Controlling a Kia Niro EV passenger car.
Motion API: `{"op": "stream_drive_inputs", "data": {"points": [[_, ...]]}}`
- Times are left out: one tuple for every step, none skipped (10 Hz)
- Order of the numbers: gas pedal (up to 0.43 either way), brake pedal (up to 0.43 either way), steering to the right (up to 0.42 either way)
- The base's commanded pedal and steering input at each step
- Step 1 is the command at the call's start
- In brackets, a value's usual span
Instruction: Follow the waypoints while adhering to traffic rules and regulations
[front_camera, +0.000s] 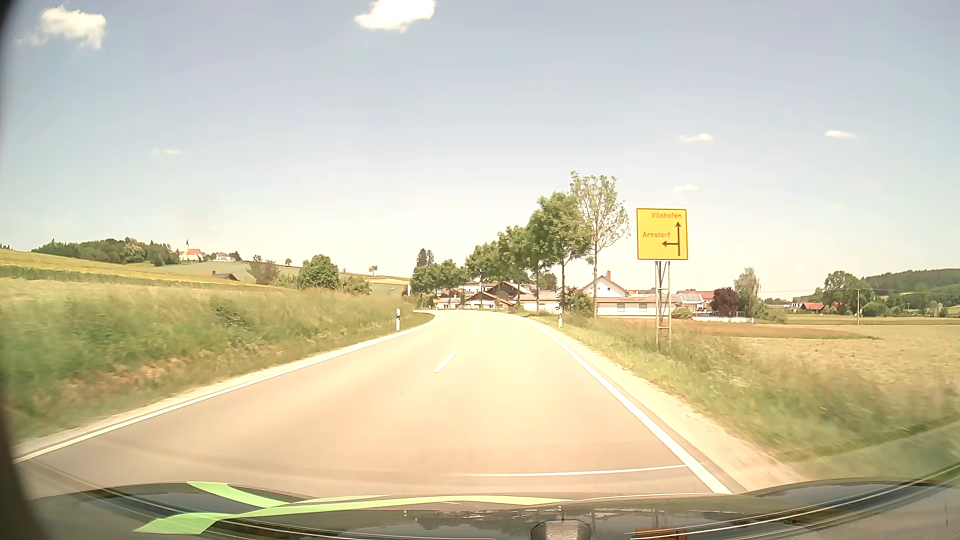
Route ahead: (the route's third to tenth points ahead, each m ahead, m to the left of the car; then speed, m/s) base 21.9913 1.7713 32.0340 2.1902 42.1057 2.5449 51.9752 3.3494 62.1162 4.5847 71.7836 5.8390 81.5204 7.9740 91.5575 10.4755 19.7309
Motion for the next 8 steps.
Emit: {"op": "stream_drive_inputs", "data": {"points": [[0.177, 0.000, 0.000], [0.209, 0.000, -0.001], [0.228, 0.000, -0.003], [0.228, 0.000, -0.005], [0.240, 0.000, -0.005], [0.240, 0.000, -0.005], [0.240, 0.000, -0.007], [0.240, 0.000, -0.009]]}}
